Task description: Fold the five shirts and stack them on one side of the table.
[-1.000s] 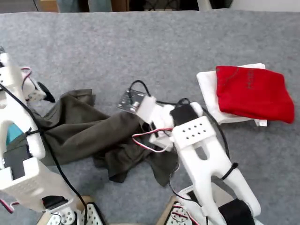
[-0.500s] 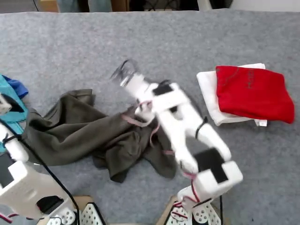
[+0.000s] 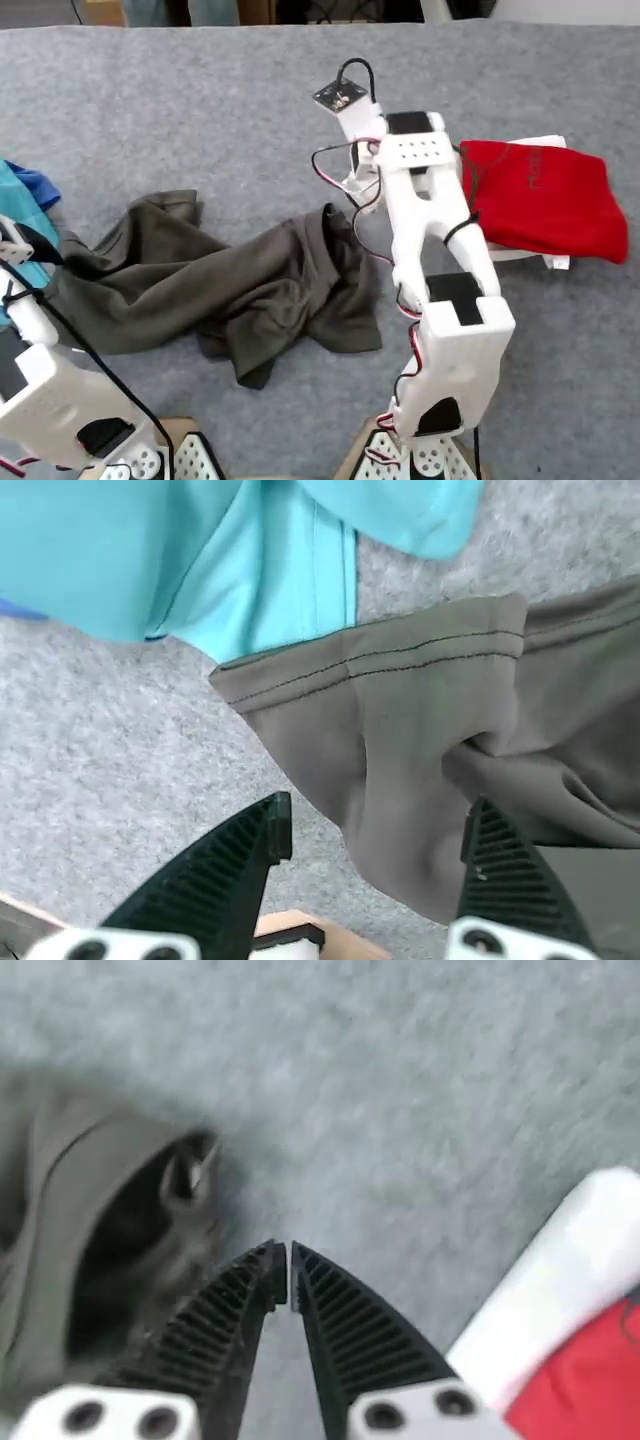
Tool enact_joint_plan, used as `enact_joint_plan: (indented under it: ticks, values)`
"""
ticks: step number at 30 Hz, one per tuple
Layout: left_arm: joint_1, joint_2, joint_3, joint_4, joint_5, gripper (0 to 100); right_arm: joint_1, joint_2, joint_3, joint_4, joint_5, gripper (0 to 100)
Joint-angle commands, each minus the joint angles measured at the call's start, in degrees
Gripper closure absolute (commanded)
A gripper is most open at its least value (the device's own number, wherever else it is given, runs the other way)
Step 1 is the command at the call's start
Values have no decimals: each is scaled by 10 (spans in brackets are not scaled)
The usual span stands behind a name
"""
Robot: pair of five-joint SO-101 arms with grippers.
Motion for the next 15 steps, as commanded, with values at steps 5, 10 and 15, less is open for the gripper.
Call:
enact_joint_plan:
  ticks: [5,10,15]
  values:
    - [-51,-62,1,6,-40,712,-44,-78,-51,203,75,823]
    - [-61,-101,32,3,-61,712,-101,-218,60,208,171,823]
    - [-61,-118,91,-42,-61,712,-214,-353,237,179,279,823]
